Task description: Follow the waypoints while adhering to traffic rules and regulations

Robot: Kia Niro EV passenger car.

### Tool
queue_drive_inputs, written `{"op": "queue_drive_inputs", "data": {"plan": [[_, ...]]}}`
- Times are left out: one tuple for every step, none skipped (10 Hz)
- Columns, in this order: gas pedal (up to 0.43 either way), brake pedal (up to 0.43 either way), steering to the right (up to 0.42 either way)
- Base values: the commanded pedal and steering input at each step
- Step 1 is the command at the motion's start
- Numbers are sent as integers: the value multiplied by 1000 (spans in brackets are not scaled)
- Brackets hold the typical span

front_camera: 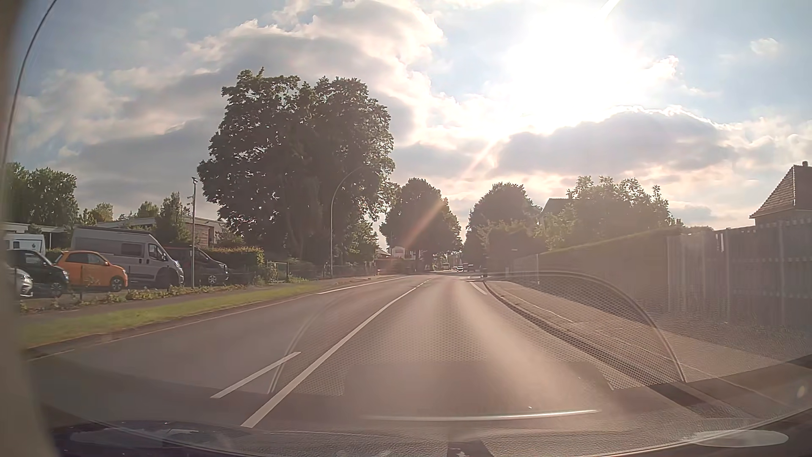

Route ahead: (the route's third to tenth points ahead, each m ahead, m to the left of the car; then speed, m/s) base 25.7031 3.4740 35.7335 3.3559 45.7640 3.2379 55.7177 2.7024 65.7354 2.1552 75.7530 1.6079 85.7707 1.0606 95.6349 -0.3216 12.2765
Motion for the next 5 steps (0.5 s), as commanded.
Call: {"op": "queue_drive_inputs", "data": {"plan": [[260, 0, 7], [248, 0, 7], [248, 0, 7], [248, 0, 7], [248, 0, 7]]}}
